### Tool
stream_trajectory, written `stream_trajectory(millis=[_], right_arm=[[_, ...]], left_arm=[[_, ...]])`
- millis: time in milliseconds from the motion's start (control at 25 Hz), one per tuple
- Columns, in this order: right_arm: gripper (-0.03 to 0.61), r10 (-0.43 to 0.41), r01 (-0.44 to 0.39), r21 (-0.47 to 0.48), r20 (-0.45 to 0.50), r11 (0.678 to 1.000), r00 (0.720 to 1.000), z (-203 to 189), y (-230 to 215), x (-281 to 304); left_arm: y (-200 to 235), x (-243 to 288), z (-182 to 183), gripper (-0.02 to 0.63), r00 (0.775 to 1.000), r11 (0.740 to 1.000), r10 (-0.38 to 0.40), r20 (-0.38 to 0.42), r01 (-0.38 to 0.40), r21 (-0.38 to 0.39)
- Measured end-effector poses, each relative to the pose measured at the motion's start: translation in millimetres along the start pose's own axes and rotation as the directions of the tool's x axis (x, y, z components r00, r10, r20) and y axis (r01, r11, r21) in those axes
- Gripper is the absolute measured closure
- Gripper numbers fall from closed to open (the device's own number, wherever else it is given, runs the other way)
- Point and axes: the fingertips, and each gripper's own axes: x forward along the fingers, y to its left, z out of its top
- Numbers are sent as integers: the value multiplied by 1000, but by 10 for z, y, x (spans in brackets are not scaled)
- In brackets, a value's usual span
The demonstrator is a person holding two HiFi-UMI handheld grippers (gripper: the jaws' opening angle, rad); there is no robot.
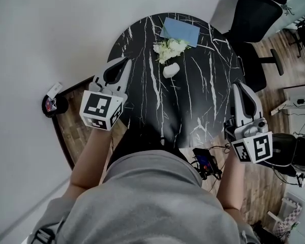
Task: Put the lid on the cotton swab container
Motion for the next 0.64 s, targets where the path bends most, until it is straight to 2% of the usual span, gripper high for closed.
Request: stream_trajectory(millis=[640], right_arm=[[555,-31,31,2,12,1000,999,4,-69,-17]], left_arm=[[-33,42,54,607,1000,1000,-6,19,6,1]])
